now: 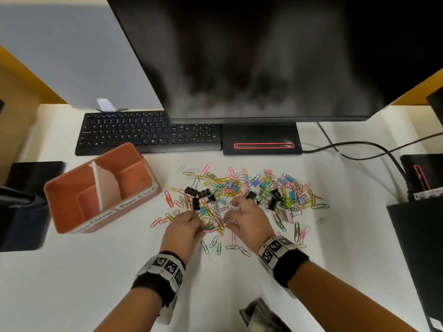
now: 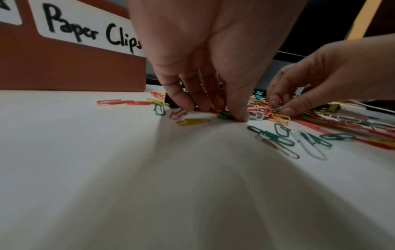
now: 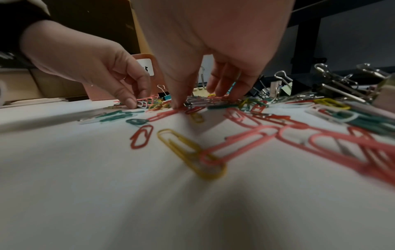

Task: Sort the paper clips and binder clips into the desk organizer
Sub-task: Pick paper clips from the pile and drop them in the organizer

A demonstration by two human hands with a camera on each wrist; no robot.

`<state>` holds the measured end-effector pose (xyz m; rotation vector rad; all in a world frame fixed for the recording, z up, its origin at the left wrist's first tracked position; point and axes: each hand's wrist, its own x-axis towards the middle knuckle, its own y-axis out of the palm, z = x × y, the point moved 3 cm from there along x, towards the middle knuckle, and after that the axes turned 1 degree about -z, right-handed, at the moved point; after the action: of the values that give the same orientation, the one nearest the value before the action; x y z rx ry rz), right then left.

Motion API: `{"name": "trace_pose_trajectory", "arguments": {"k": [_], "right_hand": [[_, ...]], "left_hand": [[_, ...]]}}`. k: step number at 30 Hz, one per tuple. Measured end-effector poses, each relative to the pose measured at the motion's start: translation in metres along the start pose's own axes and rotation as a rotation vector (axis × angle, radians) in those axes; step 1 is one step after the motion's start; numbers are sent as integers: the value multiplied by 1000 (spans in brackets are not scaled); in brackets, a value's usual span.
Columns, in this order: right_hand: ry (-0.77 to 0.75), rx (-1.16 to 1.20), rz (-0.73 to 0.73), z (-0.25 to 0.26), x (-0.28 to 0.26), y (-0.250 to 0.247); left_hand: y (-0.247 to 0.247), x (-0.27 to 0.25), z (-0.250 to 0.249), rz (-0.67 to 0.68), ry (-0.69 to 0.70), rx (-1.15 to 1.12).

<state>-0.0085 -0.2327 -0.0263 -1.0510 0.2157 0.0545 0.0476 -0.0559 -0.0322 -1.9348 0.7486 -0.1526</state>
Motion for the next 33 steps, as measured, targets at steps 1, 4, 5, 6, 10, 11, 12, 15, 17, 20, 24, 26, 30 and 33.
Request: {"name": "trace_pose_trajectory", "arguments": {"k": [1, 4, 5, 6, 10, 11, 12, 15, 17, 20, 24, 26, 30, 33], "right_hand": [[-28, -25, -24, 0, 0, 0], [-89, -57, -50, 2, 0, -2], [-101, -62, -52, 2, 0, -2], [-103, -73, -53, 3, 0, -2], [-67, -71, -97, 5, -3, -13], [-53, -49, -116, 6, -5, -17], [-43, -18, -120, 8, -7, -22], [-15, 95, -91, 23, -9, -40], [-29, 152, -94, 43, -5, -52], [-110, 234, -125, 91, 16, -70], [-182, 335, -181, 159, 61, -84], [-200, 352, -198, 188, 85, -85], [-154, 351, -135, 220, 132, -66], [-84, 269, -38, 217, 145, -49]], "left_hand": [[-1, -1, -1, -11, 29, 17], [-3, -2, -5, -27, 73, 20], [-2, -2, -4, -21, 66, 10], [-2, -1, -2, -13, 53, -4], [-13, -2, -1, -17, 43, -93], [-19, -3, -3, -29, 52, -109], [-27, -5, -5, -45, 57, -124], [-62, -11, -5, -113, 43, -192], [-92, -14, -2, -150, 26, -236], [-149, -14, 7, -244, -19, -300], [-209, -6, 36, -334, -129, -354], [-224, 3, 57, -353, -193, -411], [-224, 25, 95, -303, -292, -447], [-213, 27, 101, -278, -334, -468]]}}
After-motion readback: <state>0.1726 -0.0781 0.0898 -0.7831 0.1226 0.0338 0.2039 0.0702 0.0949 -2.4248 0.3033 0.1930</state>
